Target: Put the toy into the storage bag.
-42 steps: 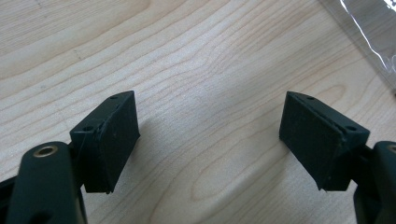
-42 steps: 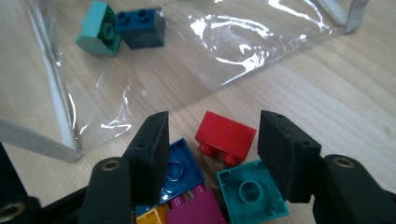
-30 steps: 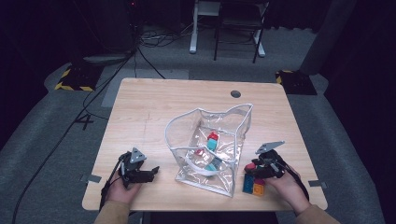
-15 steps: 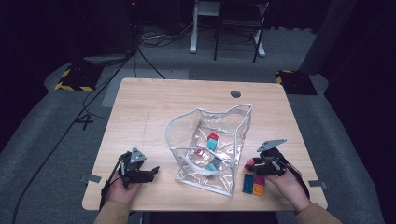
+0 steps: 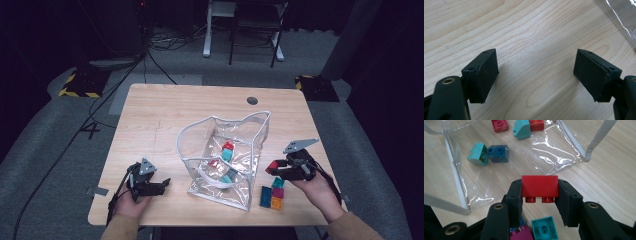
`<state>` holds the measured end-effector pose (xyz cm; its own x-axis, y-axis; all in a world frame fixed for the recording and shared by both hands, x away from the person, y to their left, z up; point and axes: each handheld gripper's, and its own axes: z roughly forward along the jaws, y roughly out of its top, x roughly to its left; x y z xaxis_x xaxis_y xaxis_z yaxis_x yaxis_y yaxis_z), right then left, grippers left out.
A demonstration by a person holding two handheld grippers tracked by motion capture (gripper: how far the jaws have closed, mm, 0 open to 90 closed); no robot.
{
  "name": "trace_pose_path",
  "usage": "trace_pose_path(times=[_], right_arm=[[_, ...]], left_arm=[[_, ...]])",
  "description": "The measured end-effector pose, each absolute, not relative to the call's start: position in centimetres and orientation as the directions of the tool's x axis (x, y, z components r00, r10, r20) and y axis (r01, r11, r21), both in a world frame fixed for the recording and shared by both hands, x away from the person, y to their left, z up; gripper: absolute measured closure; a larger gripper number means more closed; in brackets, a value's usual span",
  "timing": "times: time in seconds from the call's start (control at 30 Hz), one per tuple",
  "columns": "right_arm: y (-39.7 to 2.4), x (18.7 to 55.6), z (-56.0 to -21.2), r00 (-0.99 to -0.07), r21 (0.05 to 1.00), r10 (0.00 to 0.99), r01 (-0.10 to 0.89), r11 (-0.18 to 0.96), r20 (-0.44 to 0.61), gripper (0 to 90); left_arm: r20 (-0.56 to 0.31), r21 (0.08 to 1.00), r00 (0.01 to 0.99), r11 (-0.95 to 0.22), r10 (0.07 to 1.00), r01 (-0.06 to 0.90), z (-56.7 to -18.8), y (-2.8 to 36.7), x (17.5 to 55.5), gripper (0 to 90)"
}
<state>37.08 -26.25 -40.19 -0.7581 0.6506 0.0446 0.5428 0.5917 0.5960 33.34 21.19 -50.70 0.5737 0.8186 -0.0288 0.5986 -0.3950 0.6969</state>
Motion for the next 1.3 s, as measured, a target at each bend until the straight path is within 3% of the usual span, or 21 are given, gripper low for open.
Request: trace_pose_path(times=[1.3], right_arm=[[-25.1,38.4,-27.7,-0.815,0.748,0.576,0.415,0.518,0.053,58.4]], left_arm=[[-0.028,0.697,0.573,-0.395,0.819,0.599,-50.7,21.2,33.3,20.2]])
